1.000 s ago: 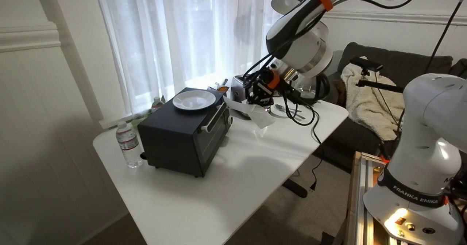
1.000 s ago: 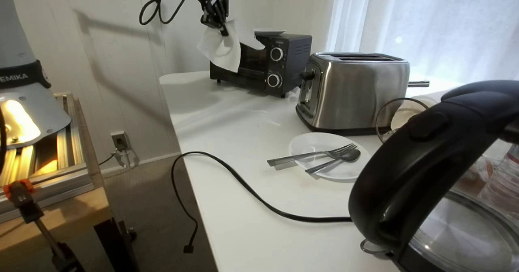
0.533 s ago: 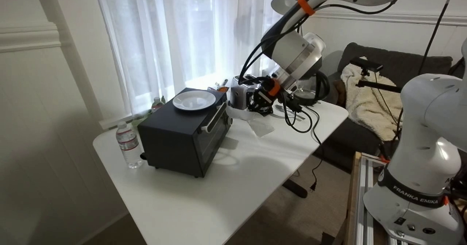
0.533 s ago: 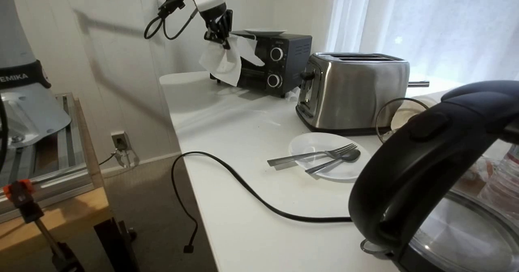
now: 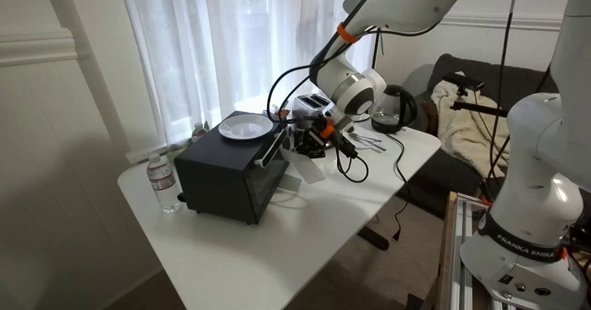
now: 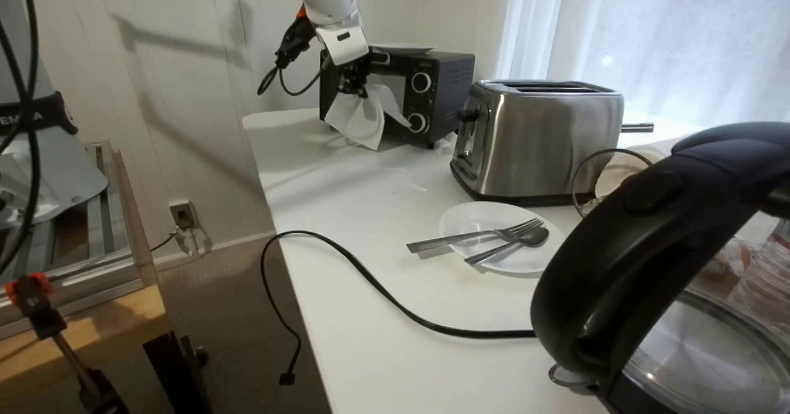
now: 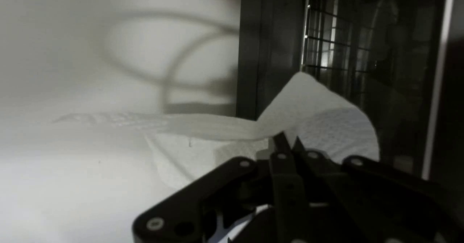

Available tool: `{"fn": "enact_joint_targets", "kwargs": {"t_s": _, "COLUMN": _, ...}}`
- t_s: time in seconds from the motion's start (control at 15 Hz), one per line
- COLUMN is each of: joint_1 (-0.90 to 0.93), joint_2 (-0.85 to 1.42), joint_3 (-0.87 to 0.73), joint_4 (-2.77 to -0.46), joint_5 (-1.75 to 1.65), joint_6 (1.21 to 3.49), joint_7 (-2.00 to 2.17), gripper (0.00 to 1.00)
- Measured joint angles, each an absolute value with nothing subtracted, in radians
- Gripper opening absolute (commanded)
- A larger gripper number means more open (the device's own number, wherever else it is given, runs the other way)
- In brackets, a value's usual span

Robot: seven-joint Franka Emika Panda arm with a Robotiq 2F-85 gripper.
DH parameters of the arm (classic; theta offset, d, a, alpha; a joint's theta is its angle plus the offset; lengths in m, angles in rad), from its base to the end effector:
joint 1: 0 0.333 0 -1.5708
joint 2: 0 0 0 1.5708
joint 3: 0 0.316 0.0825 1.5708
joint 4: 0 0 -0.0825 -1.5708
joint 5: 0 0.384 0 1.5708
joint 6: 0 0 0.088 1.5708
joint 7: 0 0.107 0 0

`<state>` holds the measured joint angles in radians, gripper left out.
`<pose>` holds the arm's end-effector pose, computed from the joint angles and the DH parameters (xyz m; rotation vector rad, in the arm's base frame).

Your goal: Pick up the paper towel from the plate and use it to wipe the oven door and then place the paper towel to the right of the toaster

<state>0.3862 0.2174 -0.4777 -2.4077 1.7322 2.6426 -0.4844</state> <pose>0.4718 -0.0755 0.2246 -2.0619 1.3500 -0.3704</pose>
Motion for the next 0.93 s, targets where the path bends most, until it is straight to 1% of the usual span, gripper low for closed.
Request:
{"fn": "enact_joint_targets", "kwargs": {"t_s": 0.33, "joint_1": 0.385, "joint_2": 0.346, "joint_3": -0.467, "joint_4": -2.298, "joint_5": 1.884, "joint_6": 2.600, "joint_7": -0.587, "gripper": 0.00}}
{"fn": "enact_joint_targets", "kwargs": {"t_s": 0.67, "joint_1": 0.201, "joint_2": 0.355, "joint_3": -0.287, "joint_4": -2.290, "joint_5": 1.903, "joint_6": 2.582, "joint_7": -0.672, "gripper": 0.00}}
{"fn": "enact_joint_targets", "kwargs": {"t_s": 0.93, "joint_1": 0.142, "joint_2": 0.360, "joint_3": -0.188, "joint_4": -2.298, "joint_5": 1.875, "joint_6": 2.541, "joint_7": -0.690, "gripper": 0.00}}
